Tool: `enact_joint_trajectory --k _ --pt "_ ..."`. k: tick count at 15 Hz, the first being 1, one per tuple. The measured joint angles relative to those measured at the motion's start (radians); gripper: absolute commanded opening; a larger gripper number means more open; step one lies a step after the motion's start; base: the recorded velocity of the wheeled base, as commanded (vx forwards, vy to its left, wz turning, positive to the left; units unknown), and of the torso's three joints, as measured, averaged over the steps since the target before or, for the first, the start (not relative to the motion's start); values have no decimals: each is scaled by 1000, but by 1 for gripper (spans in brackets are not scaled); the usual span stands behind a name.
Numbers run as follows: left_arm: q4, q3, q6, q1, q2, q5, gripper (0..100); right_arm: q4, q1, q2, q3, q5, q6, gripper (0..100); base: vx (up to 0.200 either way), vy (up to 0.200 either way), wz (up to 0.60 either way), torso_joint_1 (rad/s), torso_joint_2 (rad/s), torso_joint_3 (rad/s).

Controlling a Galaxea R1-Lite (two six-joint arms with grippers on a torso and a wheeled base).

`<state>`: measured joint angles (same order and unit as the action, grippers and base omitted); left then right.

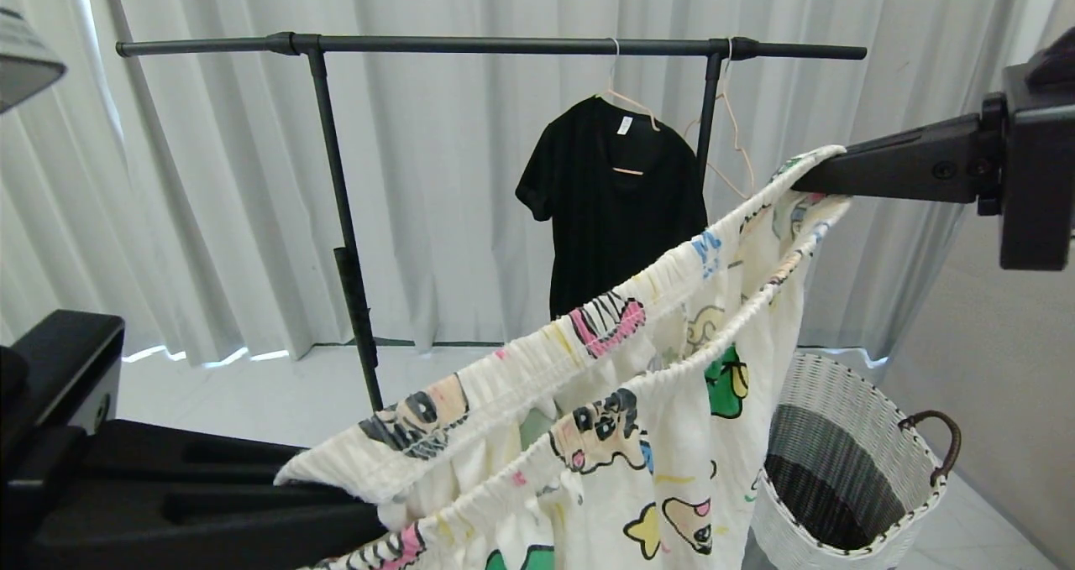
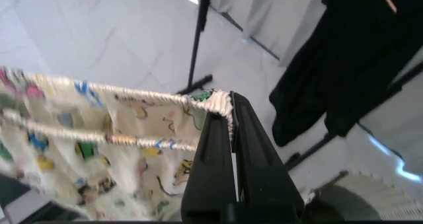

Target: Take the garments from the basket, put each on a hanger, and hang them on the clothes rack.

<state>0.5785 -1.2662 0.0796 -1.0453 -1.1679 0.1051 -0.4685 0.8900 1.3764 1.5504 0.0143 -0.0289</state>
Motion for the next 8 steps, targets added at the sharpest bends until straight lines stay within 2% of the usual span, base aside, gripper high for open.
enact_joint_trajectory --k 2,5,8 --pt "0 -18 -19 24 -11 -9 0 -106 -24 -30 -1 -1 -1 0 0 0 0 0 0 0" --pt "-2 -81 -103 126 -64 -10 0 -234 -51 -96 1 0 -2 0 0 0 0 0 0 0" --pt "-6 -163 -157 201 -132 -3 0 -256 -55 -136 0 -1 -2 0 0 0 0 0 0 0"
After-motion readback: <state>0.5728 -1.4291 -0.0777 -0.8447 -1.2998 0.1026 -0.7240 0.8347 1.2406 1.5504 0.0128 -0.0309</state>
